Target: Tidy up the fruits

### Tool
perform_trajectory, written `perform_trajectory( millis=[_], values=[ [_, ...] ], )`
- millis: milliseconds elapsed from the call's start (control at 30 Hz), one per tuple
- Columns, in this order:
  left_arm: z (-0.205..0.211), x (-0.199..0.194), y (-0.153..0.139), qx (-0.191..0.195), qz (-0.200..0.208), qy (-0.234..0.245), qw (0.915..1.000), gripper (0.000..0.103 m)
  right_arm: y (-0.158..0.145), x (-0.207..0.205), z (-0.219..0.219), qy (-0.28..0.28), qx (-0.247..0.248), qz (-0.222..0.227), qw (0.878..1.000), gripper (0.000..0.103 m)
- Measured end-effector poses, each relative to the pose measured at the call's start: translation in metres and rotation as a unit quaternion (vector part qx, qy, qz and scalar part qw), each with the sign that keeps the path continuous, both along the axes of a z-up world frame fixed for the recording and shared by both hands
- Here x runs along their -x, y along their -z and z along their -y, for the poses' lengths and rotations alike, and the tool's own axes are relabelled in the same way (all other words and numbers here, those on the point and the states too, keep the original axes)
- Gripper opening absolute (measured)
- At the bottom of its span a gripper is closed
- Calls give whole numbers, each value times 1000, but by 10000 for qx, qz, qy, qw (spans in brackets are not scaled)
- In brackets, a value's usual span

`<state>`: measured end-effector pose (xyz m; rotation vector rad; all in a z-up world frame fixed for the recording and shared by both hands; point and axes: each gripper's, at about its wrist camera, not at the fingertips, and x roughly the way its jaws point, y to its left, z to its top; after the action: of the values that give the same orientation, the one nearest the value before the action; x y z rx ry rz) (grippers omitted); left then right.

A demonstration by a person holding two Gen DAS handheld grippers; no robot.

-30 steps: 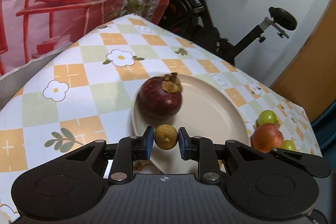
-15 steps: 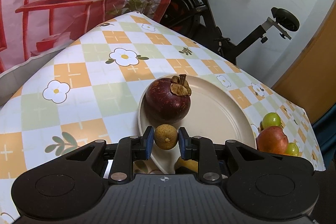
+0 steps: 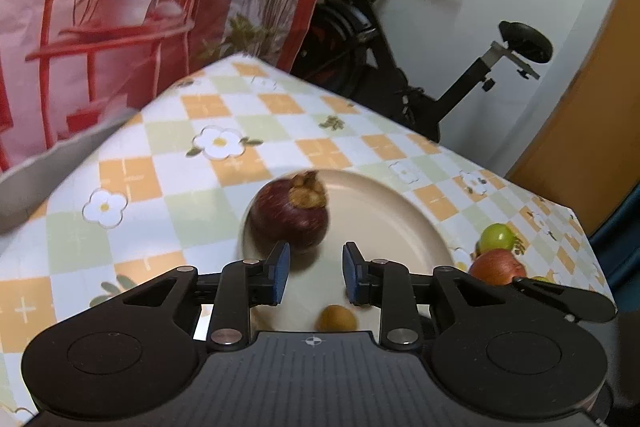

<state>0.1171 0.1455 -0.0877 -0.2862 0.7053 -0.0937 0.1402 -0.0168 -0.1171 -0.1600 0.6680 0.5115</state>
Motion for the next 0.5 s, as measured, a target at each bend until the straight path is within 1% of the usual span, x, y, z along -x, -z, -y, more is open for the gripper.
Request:
perform_trajectory(
  millis=[167,233,333,500],
  values=[
    [19,6,-15,-121,191,135,9997,31,-18,7,28,438,-158,201,9987,41],
    [28,8,-21,-155,269,189,9993,31,-26,12,41,602,-216,310,9975,44],
    [42,11,-29,-179,387,293,9987,31,-36,23,61,822,-359,439,9950,45],
    [74,19,-36,-247,551,600,9964,31,-44,41,94,1171,-625,503,9899,48]
  ],
)
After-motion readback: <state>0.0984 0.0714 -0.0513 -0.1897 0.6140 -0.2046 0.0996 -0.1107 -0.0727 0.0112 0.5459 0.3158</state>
